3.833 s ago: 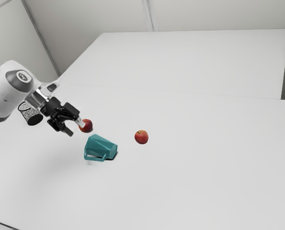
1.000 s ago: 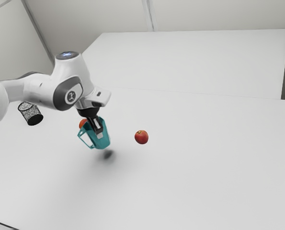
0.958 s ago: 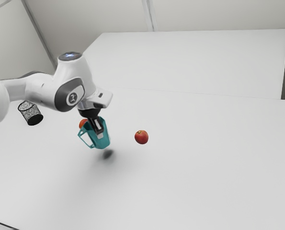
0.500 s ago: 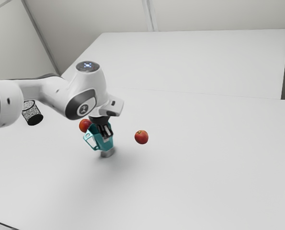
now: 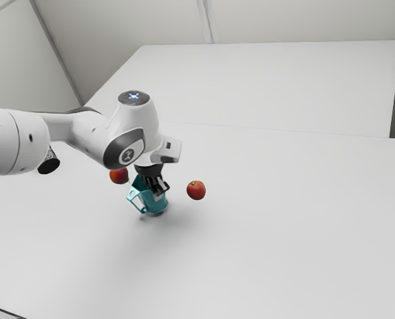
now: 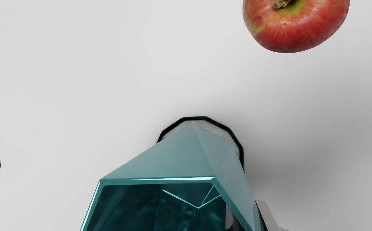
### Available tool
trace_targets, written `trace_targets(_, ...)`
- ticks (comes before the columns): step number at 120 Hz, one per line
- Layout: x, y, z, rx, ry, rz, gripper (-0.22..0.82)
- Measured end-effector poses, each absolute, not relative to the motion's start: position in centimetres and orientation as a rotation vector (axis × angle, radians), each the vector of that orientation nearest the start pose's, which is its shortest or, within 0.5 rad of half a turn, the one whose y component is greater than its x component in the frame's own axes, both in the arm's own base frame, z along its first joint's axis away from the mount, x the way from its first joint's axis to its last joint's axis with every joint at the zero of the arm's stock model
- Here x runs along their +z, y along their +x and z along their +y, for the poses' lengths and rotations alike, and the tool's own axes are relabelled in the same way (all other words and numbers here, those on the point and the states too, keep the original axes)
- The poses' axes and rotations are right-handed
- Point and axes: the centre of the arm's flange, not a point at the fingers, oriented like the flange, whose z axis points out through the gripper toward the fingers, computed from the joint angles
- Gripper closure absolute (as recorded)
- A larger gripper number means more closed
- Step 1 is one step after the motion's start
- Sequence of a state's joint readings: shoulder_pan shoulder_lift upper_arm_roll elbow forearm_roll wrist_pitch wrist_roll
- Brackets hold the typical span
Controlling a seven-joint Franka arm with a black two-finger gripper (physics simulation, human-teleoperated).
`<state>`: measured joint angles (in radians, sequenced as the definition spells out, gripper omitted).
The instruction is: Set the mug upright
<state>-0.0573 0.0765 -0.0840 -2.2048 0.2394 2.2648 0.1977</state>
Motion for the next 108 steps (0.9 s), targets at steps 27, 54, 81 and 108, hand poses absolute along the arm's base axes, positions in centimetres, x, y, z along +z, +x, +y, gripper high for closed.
trace_targets(27,34.6,53.4,-7.0,0.022,-2.899,0.679,0.59)
trace_targets(54,36.9,52.9,-7.0,-0.032,-2.902,0.648,0.41)
trace_targets(81,39.1,52.5,-7.0,-0.076,-2.9,0.627,0.27)
trace_targets(108,43.8,52.5,-7.6,-0.157,-2.923,0.586,0.12)
